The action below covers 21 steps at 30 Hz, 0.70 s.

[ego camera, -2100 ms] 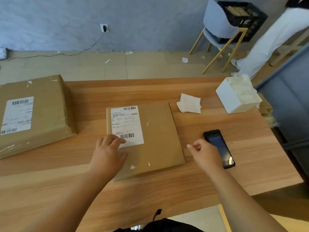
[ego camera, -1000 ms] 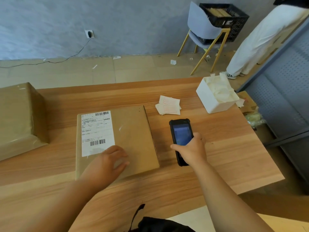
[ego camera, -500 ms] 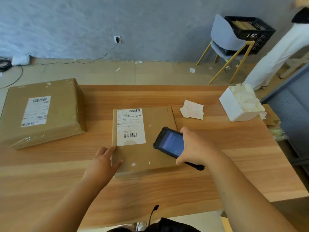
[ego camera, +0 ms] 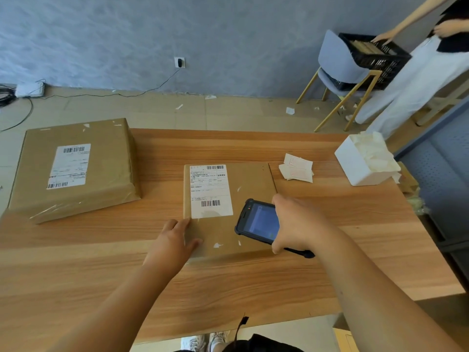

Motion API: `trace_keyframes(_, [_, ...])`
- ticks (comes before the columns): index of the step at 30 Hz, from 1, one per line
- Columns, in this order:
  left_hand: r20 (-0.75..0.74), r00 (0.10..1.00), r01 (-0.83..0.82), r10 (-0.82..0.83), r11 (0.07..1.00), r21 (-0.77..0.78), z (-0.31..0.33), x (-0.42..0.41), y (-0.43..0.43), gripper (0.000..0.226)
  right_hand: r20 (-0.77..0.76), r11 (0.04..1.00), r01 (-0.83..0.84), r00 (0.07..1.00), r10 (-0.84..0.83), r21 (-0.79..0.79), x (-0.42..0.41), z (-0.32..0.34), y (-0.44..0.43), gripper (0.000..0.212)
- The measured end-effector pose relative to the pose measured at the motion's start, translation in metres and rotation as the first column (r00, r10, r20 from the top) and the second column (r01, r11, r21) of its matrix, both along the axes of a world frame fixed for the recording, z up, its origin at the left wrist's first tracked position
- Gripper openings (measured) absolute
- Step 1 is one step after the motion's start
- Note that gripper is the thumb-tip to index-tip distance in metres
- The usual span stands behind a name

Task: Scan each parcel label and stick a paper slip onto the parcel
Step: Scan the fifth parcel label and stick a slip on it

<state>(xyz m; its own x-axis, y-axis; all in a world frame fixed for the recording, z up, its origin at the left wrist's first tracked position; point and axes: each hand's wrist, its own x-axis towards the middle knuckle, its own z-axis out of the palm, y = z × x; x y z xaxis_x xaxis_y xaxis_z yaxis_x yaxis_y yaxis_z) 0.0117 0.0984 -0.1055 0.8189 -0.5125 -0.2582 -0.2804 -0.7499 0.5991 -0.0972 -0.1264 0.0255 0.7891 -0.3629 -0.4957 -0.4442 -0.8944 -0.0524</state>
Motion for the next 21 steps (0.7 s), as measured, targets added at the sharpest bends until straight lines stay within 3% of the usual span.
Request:
trace_keyframes(5, [0.022, 0.999, 0.024, -0.024, 0.999, 0.031, 0.001, 0.000, 0.000, 0.063, 0.027, 0.998, 0.057, 0.998, -0.056, -0.024, -0.007, -0.007, -0.002, 0.058])
trace_keyframes(9, [0.160, 0.984, 0.060, -0.080, 0.990, 0.126, 0.005, 0.003, -0.004, 0.055, 0.118, 0.965, 0.256, 0.958, -0.261, 0.053, -0.024, -0.024, -0.009, 0.060])
trace_keyframes(14, [0.244, 0.960, 0.101, -0.140, 0.981, 0.164, 0.013, 0.002, -0.021, 0.041, 0.227, 0.829, 0.530, 0.797, -0.559, 0.181, -0.053, -0.052, -0.029, 0.069])
trace_keyframes(18, [0.245, 0.946, 0.191, -0.212, 0.976, 0.107, 0.015, -0.005, -0.047, 0.042, 0.188, 0.690, 0.706, 0.664, -0.724, 0.161, -0.073, -0.077, -0.060, 0.080])
trace_keyframes(21, [0.237, 0.931, 0.271, -0.278, 0.960, 0.063, 0.015, -0.010, -0.072, 0.042, 0.139, 0.625, 0.768, 0.610, -0.780, 0.136, -0.085, -0.098, -0.086, 0.075])
